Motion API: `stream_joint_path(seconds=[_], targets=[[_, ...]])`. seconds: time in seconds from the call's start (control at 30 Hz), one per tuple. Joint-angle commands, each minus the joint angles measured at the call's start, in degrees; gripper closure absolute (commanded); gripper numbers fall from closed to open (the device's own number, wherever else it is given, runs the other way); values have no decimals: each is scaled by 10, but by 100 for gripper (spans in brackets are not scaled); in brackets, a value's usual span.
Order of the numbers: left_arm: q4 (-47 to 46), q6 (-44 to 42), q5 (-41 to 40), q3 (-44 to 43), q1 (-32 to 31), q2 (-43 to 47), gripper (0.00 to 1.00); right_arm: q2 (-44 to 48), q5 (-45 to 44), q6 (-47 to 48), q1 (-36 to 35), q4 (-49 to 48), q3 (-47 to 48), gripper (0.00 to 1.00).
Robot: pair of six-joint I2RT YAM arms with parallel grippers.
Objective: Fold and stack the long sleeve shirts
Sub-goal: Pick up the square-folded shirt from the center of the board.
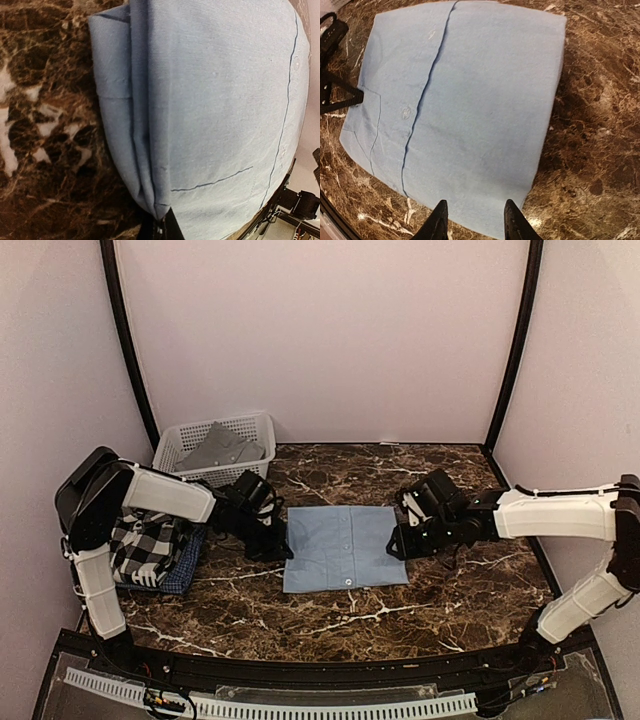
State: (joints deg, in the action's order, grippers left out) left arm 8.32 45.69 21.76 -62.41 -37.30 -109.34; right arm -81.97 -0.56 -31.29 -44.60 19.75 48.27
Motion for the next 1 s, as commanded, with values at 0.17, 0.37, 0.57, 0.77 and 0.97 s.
stream_joint_path(seconds=[0.17,0.37,0.57,0.77,0.97], targets=[[157,-72,-34,-18,12,67,100,-58,-24,25,41,-34,41,70],[196,-97,-32,-30,18,94,100,-104,-8,28,41,-52,60,80],[214,-106,-34,-43,21,109,100,-127,-9,25,33,-53,70,82],[223,-109,-33,-51,23,113,100,-113,-21,24,29,-43,72,81],[232,-113,-38,-61,26,120,100,-141,-19,24,4,-40,86,80]])
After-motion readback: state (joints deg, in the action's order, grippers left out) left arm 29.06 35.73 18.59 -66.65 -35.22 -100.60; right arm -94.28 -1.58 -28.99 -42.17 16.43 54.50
